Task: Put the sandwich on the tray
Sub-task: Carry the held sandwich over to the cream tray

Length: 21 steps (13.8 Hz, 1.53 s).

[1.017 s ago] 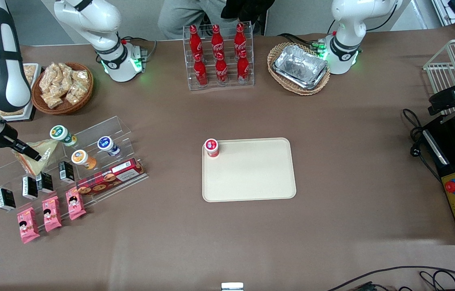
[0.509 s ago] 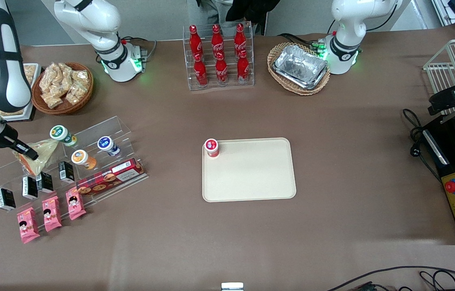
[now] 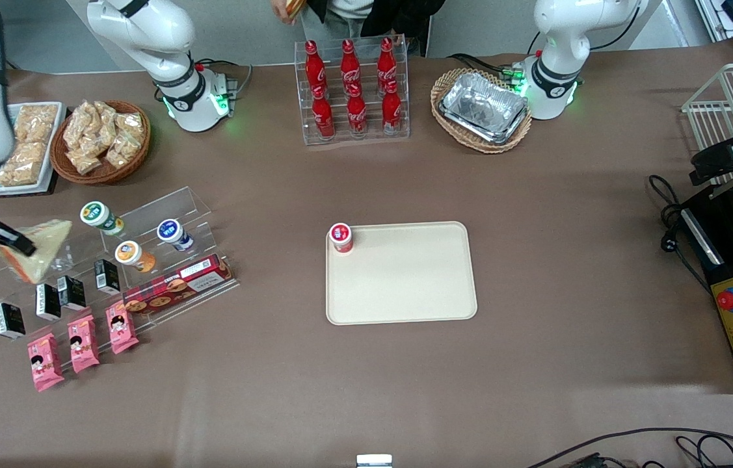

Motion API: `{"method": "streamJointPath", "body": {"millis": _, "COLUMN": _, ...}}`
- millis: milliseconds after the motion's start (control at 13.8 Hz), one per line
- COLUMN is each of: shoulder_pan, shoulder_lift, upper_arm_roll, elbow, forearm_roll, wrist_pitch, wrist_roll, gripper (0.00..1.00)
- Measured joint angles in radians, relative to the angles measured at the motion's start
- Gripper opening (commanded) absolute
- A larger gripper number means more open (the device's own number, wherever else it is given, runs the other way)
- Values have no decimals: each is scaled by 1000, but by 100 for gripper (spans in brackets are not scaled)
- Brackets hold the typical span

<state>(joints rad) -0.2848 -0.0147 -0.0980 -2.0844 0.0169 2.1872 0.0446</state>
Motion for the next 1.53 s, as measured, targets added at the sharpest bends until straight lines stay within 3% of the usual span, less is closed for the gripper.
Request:
{"method": "streamJointPath", "body": {"millis": 363, "shoulder_pan": 7, "shoulder_lift": -11, "upper_arm_roll": 33, "elbow": 211, "forearm_roll": -9, "wrist_pitch": -276, "wrist_roll": 41, "gripper": 28}}
{"method": "streamJointPath", "body": {"millis": 799, "shoulder_pan": 107, "shoulder_lift": -14, "upper_arm_roll": 152, "elbow": 340, "forearm_roll": -22, "wrist_pitch": -472, "wrist_roll": 370, "gripper": 28}}
{"method": "streamJointPath", "body": {"millis": 1090, "shoulder_pan": 258, "shoulder_lift": -5, "upper_arm_roll": 222, "elbow": 339, "forearm_roll": -25, "wrist_pitch": -480, "wrist_roll": 700, "gripper": 28}}
{"method": "streamJointPath", "body": {"millis": 1526, "shoulder_pan": 548, "shoulder_lift": 92, "upper_arm_roll": 229, "elbow": 355, "forearm_roll": -25, "wrist_pitch": -464, "wrist_roll": 1167, "gripper": 28}}
